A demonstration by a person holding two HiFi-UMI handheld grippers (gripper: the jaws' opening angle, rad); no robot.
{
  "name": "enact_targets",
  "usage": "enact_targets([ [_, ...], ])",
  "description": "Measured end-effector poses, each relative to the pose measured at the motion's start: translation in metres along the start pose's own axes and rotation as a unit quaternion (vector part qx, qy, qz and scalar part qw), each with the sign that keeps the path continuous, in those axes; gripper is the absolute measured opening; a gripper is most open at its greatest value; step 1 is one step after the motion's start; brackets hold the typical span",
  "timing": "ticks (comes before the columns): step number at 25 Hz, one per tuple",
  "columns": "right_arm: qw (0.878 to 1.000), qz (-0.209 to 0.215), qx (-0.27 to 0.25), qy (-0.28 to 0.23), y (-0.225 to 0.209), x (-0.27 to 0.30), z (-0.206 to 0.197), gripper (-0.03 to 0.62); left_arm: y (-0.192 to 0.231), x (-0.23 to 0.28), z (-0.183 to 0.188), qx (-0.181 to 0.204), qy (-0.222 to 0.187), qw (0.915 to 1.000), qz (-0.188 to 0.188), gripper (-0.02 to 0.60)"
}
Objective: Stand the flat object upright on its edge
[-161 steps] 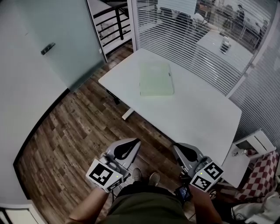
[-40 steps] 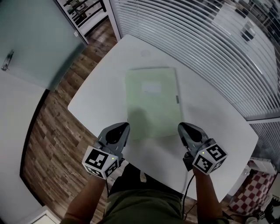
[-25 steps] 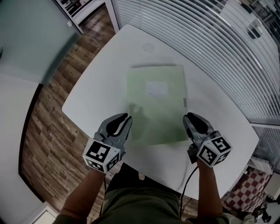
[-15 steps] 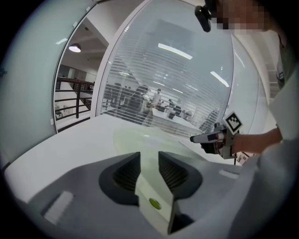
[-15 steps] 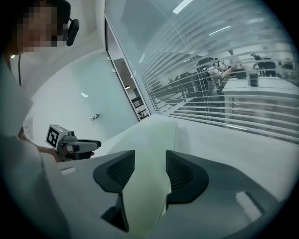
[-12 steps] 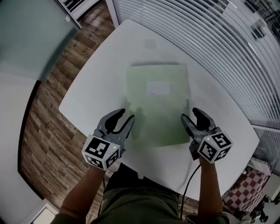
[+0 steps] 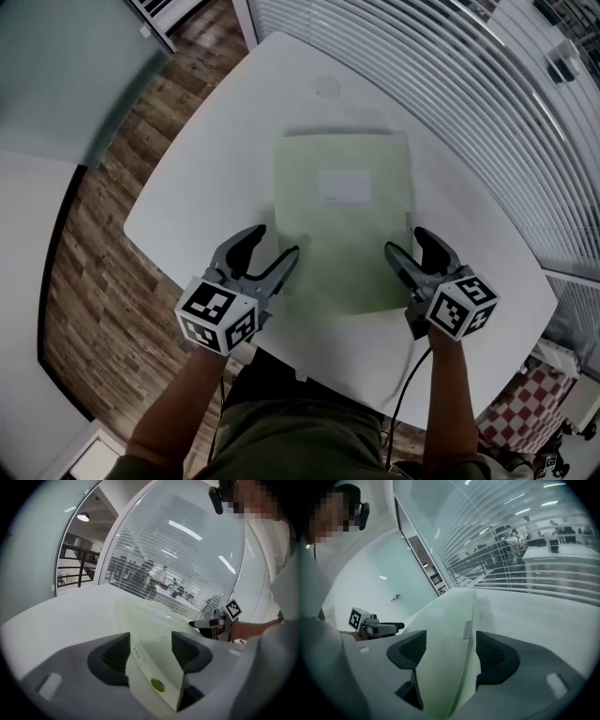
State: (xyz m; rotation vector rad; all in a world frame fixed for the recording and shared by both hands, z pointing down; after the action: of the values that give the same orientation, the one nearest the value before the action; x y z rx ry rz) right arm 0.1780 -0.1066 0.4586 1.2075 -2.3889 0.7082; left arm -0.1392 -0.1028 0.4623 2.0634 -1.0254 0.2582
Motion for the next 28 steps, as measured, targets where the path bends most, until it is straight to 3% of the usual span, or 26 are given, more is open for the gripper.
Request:
enact_targets([
  [11, 0.999, 0.021, 0.021, 0.024, -0.003, 0.011, -0.005, 0.331, 0.003, 0.013, -0.01, -0.036, 0.036, 0.9986, -0.016, 0.287],
  [28, 0.999, 0.015, 0.011, 0.047, -0.005, 0.016, -0.011, 0.328, 0.002, 0.022, -0.017, -0.033, 0.062, 0.9975, -0.009, 0.287],
])
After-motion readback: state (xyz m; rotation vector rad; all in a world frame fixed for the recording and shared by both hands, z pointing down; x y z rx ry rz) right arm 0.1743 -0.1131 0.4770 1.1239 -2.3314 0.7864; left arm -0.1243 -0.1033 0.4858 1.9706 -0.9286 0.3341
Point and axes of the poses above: the fingertips, and each gripper's own axes: x forward along the fingers, y to its left, z out of its top, the point moved 9 cm from there along -x, backward along the fingers, and after that the axes turned 14 degrees about -x, right-handed, at the moved point
